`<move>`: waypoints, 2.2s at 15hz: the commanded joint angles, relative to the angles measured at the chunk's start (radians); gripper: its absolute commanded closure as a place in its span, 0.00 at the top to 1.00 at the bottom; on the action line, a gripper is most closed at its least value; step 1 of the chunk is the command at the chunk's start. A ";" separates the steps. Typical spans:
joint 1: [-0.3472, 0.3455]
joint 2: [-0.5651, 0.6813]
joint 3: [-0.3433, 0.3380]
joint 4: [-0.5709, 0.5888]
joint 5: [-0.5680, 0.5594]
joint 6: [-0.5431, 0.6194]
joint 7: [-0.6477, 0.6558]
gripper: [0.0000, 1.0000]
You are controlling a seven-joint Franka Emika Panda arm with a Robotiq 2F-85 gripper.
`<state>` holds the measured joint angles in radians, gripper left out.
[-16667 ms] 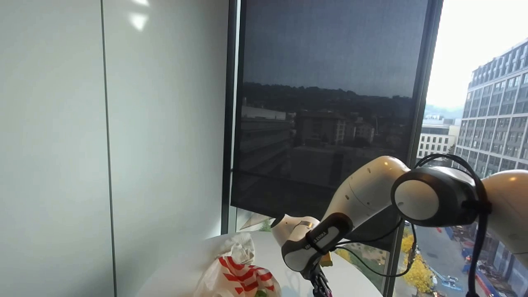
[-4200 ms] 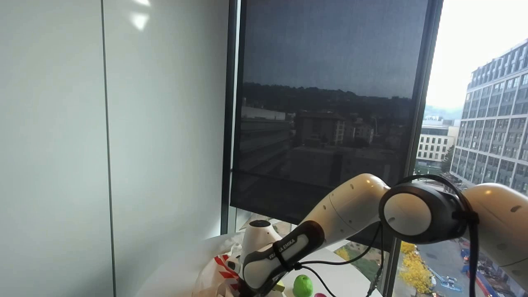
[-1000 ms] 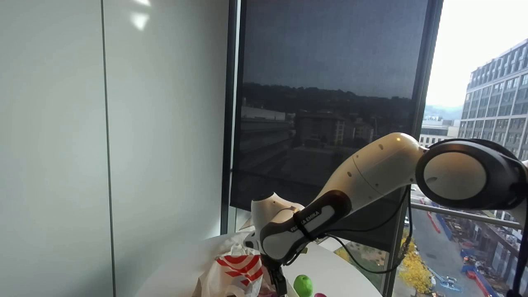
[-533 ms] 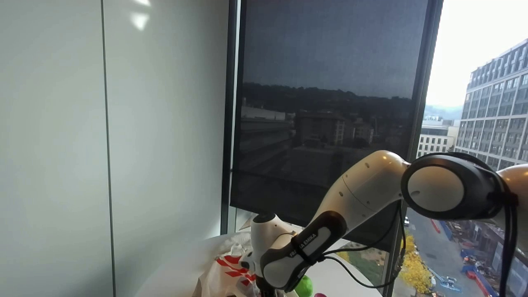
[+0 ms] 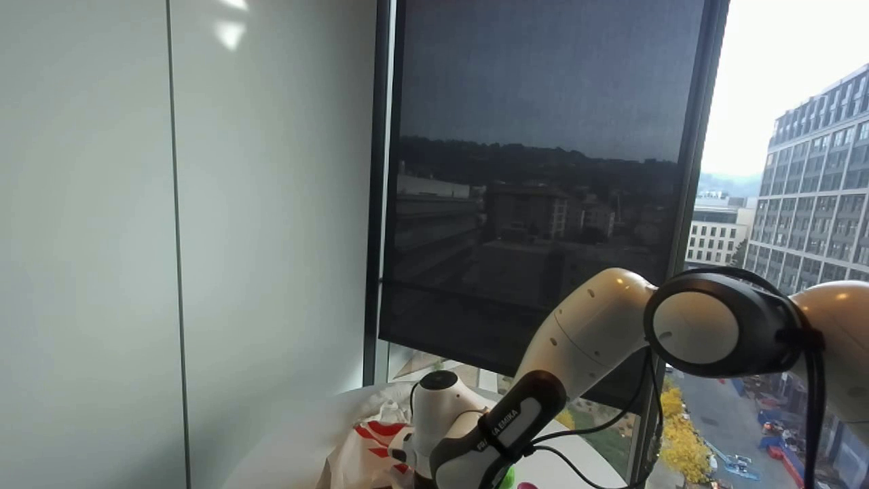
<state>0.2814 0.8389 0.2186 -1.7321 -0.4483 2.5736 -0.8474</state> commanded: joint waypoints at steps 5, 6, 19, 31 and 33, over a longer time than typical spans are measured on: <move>-0.004 0.001 0.004 -0.011 -0.012 0.031 -0.053 0.34; 0.004 -0.005 -0.003 -0.012 -0.014 0.028 -0.042 0.28; -0.001 -0.171 0.027 0.075 0.120 -0.454 -0.009 0.08; -0.002 -0.392 -0.039 -0.002 0.037 -0.226 0.216 0.10; 0.001 -0.434 -0.056 -0.032 -0.017 -0.221 0.263 0.08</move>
<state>0.2730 0.4898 0.1926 -1.6878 -0.3972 2.3128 -0.6577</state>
